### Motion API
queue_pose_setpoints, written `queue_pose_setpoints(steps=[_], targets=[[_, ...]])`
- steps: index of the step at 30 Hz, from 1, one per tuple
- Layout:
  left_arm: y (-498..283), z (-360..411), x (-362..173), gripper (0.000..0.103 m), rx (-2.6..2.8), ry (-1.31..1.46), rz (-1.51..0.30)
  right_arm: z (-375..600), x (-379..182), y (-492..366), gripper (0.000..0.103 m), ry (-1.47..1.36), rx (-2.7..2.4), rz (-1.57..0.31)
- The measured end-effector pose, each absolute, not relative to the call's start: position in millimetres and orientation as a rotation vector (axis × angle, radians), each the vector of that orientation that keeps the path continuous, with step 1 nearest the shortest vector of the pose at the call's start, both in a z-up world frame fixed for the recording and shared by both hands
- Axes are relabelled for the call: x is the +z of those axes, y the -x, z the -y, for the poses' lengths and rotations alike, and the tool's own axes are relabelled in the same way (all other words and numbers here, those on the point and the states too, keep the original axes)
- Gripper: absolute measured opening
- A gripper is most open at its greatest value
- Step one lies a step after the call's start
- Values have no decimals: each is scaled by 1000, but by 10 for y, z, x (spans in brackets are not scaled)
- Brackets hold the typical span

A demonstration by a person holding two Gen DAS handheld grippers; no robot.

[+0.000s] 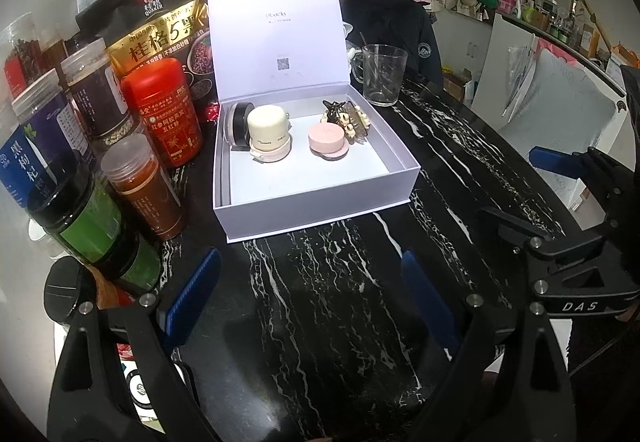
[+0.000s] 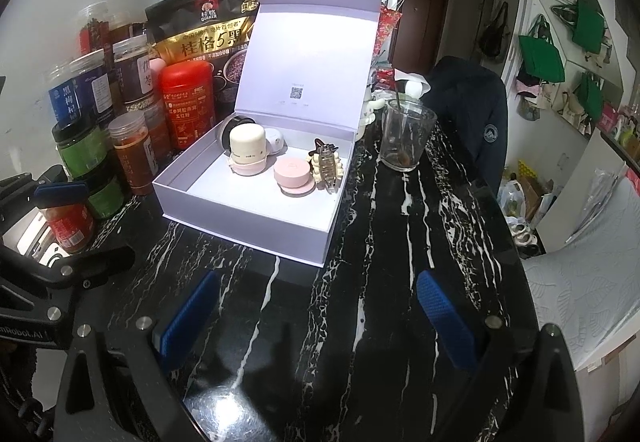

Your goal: Organize objects

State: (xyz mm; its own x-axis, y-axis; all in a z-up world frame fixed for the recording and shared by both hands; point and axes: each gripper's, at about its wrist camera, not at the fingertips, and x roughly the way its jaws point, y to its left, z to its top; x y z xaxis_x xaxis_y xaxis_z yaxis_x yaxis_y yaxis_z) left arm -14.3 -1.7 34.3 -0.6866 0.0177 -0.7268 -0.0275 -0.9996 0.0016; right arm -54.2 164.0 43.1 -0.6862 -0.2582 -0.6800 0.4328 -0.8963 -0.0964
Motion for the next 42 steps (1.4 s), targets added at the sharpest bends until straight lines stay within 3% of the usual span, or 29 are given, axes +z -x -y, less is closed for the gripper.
queue_pose_setpoints(steps=[42], targets=[[209, 30, 283, 91, 2852, 1272, -37, -1575, 364, 667, 100, -1013, -2531, -398]])
